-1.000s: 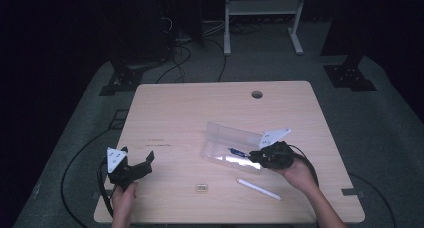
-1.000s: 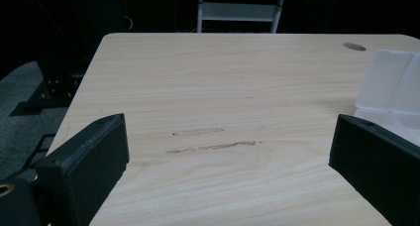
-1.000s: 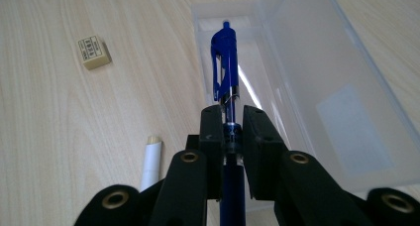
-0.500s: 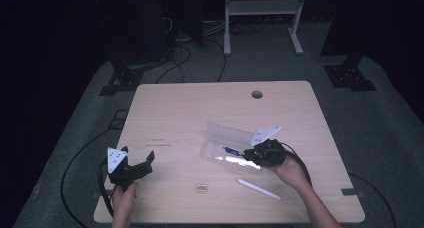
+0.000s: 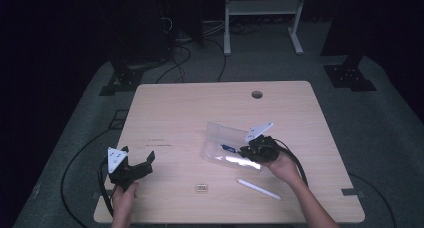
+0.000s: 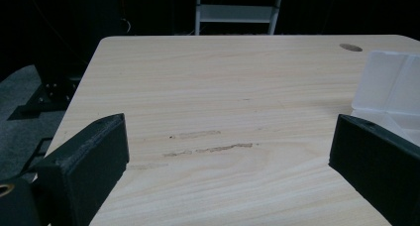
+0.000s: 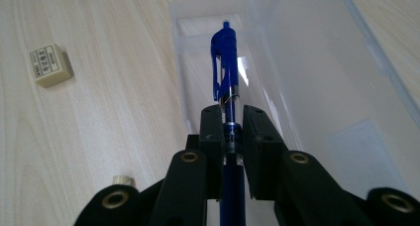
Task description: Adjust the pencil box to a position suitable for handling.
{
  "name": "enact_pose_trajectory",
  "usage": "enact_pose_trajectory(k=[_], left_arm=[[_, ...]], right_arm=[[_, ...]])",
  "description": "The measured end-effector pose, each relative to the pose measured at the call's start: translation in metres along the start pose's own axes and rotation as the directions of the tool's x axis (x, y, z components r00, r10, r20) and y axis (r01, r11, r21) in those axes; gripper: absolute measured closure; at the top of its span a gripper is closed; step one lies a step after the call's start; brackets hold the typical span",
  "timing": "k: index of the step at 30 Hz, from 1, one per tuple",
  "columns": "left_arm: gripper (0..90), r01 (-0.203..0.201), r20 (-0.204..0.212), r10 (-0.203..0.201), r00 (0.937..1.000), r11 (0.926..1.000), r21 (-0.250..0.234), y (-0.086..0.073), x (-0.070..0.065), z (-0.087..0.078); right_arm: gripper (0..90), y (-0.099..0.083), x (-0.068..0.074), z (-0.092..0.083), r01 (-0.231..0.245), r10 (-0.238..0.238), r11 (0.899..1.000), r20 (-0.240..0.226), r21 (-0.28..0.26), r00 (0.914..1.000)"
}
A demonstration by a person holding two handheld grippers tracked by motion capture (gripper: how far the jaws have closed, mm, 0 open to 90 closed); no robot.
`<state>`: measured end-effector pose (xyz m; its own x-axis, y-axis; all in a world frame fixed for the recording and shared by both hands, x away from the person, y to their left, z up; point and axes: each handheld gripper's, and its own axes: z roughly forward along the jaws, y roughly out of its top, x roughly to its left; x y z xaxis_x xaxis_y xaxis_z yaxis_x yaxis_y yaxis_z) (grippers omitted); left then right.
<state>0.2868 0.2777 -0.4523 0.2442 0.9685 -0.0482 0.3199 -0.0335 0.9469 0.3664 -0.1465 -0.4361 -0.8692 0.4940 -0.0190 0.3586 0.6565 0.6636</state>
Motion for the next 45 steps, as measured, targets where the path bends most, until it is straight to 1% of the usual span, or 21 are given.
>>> enact_pose_trajectory(k=[5,10,18,23,25,32,35,36,38,41,42,44,45], left_arm=[[1.1,0.0,0.0,0.0,1.0,1.0,-0.001,0.0,0.0,0.0],[1.1,0.001,0.001,-0.001,1.0,1.0,-0.002,0.0,0.0,0.0],[1.1,0.003,0.001,-0.003,1.0,1.0,-0.004,0.0,0.0,0.0],[1.1,0.004,0.0,-0.004,1.0,1.0,-0.002,0.0,0.001,0.0],[1.1,0.005,0.001,-0.005,1.0,1.0,-0.002,0.0,0.001,0.0],[1.1,0.005,0.001,-0.005,1.0,1.0,-0.002,0.0,0.0,0.0],[1.1,0.005,0.001,-0.005,1.0,1.0,-0.002,0.0,0.001,0.0],[1.1,0.004,0.003,-0.004,1.0,1.0,-0.003,0.0,0.001,0.0],[1.1,0.002,0.001,-0.002,1.0,1.0,-0.003,0.0,0.001,0.0],[1.1,0.005,0.002,-0.005,1.0,1.0,-0.005,0.0,0.001,0.0],[1.1,0.006,0.002,-0.006,1.0,1.0,-0.004,0.0,0.001,0.0],[1.1,0.007,0.002,-0.007,1.0,1.0,-0.004,0.0,0.001,0.0],[1.1,0.007,0.003,-0.007,1.0,1.0,-0.003,0.0,0.0,0.0]], right_arm=[[79.2,0.002,-0.002,0.005,0.004,-0.004,1.0,0.003,0.013,1.0],[79.2,0.002,-0.005,0.013,-0.005,0.005,1.0,0.0,0.028,1.0],[79.2,0.0,-0.009,0.023,-0.005,0.006,0.999,-0.006,0.048,1.0],[79.2,-0.002,-0.012,0.028,-0.016,0.017,0.998,-0.013,0.056,0.9998],[79.2,-0.002,-0.012,0.03,-0.025,0.026,0.998,-0.015,0.06,0.9996],[79.0,-0.004,-0.014,0.034,-0.025,0.026,0.998,-0.017,0.059,0.9995],[78.9,-0.005,-0.015,0.036,-0.039,0.04,0.998,-0.019,0.057,0.999],[78.8,-0.006,-0.016,0.037,-0.036,0.037,0.998,-0.019,0.057,0.9991],[78.7,-0.007,-0.015,0.037,-0.044,0.045,0.997,-0.015,0.058,0.9989],[78.2,-0.008,-0.016,0.038,-0.048,0.05,0.997,-0.021,0.058,0.9985],[77.6,-0.009,-0.017,0.039,-0.044,0.046,0.997,-0.024,0.061,0.9987],[74.6,-0.008,-0.016,0.038,-0.041,0.042,0.997,-0.014,0.066,0.999],[73.2,-0.008,-0.017,0.038,-0.043,0.044,0.997,-0.014,0.062,0.9989]])
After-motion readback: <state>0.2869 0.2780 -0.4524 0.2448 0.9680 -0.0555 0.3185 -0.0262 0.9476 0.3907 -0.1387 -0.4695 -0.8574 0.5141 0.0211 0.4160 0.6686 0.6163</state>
